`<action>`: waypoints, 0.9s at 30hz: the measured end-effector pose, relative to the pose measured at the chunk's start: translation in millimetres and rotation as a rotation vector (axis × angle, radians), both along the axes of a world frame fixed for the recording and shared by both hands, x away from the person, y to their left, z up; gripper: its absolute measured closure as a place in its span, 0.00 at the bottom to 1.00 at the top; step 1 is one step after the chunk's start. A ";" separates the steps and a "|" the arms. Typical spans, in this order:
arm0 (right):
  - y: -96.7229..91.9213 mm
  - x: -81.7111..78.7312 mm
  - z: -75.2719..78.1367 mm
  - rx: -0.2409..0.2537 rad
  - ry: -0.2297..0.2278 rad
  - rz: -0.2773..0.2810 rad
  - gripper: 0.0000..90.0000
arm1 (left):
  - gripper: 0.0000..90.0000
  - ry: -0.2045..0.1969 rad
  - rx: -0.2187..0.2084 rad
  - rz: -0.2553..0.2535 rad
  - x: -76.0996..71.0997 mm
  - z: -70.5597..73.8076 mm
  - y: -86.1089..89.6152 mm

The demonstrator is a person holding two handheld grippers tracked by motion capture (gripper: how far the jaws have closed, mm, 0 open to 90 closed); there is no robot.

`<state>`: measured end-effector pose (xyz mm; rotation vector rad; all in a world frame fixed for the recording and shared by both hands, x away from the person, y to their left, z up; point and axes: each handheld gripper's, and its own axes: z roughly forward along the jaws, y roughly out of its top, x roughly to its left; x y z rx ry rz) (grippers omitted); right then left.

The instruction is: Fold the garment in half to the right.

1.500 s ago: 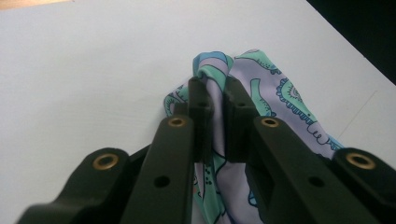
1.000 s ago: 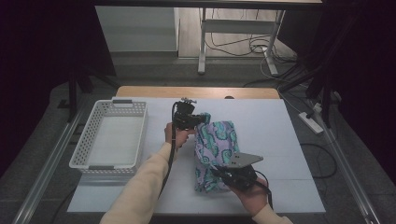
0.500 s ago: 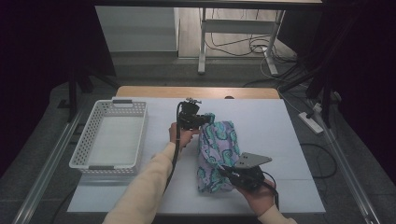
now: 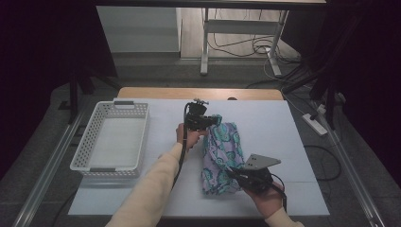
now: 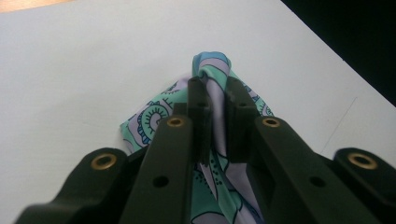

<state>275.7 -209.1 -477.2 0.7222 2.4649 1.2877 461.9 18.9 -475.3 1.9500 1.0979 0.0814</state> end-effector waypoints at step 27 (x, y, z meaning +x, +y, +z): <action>-17.1 3.4 -9.4 -0.036 0.022 -0.041 0.92 | 0.91 0.015 0.013 -0.033 9.7 -11.2 -23.1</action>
